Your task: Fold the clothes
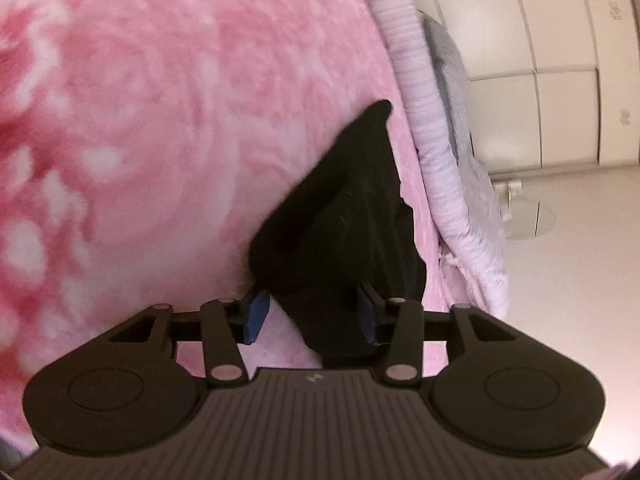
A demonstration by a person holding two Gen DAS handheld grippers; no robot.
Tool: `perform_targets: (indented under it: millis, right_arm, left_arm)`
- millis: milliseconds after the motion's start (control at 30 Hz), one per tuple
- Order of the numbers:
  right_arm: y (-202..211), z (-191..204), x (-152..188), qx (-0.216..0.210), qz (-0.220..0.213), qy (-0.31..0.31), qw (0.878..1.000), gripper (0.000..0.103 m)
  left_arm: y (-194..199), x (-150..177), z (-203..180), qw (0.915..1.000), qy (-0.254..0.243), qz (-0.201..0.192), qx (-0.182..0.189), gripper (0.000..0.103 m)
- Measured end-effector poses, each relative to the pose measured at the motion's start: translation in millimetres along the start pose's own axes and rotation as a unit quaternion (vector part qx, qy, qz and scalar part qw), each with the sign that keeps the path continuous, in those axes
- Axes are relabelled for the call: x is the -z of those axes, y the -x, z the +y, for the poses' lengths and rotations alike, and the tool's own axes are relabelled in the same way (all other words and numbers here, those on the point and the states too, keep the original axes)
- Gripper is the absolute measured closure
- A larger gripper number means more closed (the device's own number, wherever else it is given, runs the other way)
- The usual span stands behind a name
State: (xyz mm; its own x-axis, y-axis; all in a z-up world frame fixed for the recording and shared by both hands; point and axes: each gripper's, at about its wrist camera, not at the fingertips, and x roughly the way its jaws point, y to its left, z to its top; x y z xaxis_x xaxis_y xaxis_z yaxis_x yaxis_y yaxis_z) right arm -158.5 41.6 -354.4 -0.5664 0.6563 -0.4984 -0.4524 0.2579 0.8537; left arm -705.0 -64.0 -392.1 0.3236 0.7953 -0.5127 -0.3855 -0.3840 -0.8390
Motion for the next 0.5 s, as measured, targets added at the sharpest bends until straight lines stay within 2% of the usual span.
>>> perform_targets:
  millis: [33,67,100,133,233,267,333,433,500]
  right_arm:
    - [-4.9,1.8,0.8,0.004,0.004,0.011,1.000,0.054]
    - [-8.3,7.0,1.8,0.016,0.007,0.033,0.999,0.080]
    - [-11.7,12.1,2.9,0.028,0.011,0.056,0.998,0.095]
    - [-10.9,17.5,2.1,0.034,0.004,0.072,0.997,0.096]
    - [9.8,37.9,-3.6,0.007,-0.043,0.128,0.991,0.097]
    - [13.7,38.4,-6.2,0.007,-0.045,0.127,0.991,0.097]
    - [21.4,39.4,-11.5,0.005,-0.049,0.126,0.991,0.097]
    - [-0.3,10.3,-7.4,0.075,-0.022,0.084,0.993,0.097]
    - [0.3,-3.5,-3.8,0.063,-0.022,0.069,0.995,0.096]
  left_arm:
    - [-1.7,0.1,-5.8,0.9994,-0.034,0.004,-0.006,0.084]
    - [-1.9,-1.7,-13.9,0.9972,-0.073,0.008,-0.013,0.091]
    - [-1.4,-4.5,-23.2,0.9932,-0.114,0.012,-0.021,0.094]
    - [3.1,-8.1,-32.6,0.9879,-0.153,0.011,-0.022,0.094]
    - [19.6,-16.9,-57.6,0.9655,-0.260,0.010,-0.017,0.094]
    - [19.1,-15.7,-56.1,0.9613,-0.274,0.017,-0.024,0.094]
    - [12.8,-10.0,-44.2,0.9571,-0.284,0.038,-0.044,0.093]
    - [3.3,-1.6,-26.3,0.9491,-0.298,0.068,-0.075,0.089]
    - [11.3,-4.8,-15.7,0.9623,-0.257,0.066,-0.060,0.086]
